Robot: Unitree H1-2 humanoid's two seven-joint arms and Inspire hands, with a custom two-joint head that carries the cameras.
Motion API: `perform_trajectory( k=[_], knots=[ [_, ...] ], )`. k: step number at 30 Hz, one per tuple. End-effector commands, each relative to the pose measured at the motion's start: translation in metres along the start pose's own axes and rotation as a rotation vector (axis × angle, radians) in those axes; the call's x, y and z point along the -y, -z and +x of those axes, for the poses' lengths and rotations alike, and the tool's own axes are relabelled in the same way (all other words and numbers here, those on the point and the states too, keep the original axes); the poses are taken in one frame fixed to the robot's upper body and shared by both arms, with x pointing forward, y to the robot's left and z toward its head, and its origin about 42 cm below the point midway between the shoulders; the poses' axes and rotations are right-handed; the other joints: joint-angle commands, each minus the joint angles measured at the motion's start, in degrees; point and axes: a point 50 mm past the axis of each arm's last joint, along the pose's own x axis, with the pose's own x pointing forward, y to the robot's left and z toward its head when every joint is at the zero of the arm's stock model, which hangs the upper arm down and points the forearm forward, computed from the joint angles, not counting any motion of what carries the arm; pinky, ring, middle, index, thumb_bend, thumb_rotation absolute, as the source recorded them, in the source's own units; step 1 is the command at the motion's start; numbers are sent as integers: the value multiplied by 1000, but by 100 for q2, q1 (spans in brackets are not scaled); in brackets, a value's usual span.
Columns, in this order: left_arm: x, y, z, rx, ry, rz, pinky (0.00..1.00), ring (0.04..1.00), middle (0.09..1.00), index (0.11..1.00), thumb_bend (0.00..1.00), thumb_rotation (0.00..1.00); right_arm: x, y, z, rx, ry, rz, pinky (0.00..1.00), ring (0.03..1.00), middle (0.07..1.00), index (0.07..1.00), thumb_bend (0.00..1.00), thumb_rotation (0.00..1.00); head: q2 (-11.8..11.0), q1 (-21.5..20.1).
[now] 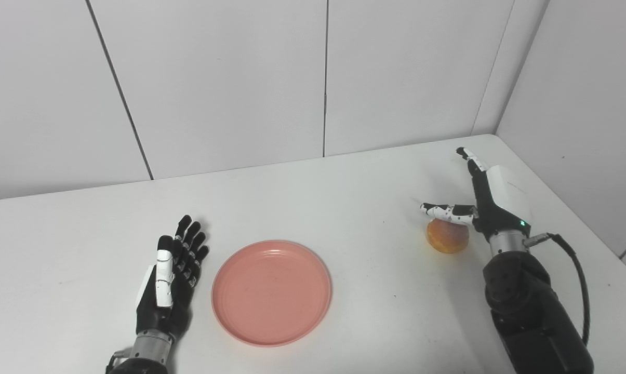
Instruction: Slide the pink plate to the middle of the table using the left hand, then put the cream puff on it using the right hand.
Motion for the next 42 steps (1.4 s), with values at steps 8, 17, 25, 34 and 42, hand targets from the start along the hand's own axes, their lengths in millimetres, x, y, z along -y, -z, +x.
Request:
perform_trajectory(
  k=[8, 17, 25, 34, 42],
  knots=[
    [-12, 17, -17, -63, -16, -2, 1000, 993, 989, 974, 732, 1000, 29, -7, 12, -39, -119, -64, 709, 860, 877, 869, 952, 217, 13, -11],
    [-10, 16, -18, -59, -17, 1, 1000, 995, 989, 973, 742, 1000, 26, -10, 9, -83, -260, -137, 695, 874, 901, 877, 1000, 344, 39, -5],
    [-11, 14, -19, -56, -14, 1, 1000, 997, 990, 973, 755, 996, 21, -9, 6, -75, -317, -215, 437, 612, 704, 828, 970, 225, 54, -9],
    [-9, 11, -19, -54, -15, -5, 1000, 997, 991, 976, 748, 1000, 20, -5, 9, -69, -294, -176, 195, 294, 491, 671, 597, 3, 72, -40],
    [-7, 11, -19, -59, -11, -16, 1000, 1000, 994, 980, 776, 981, 21, -6, 6, -64, -135, -182, 236, 339, 457, 536, 512, 0, 100, -2]
  ],
)
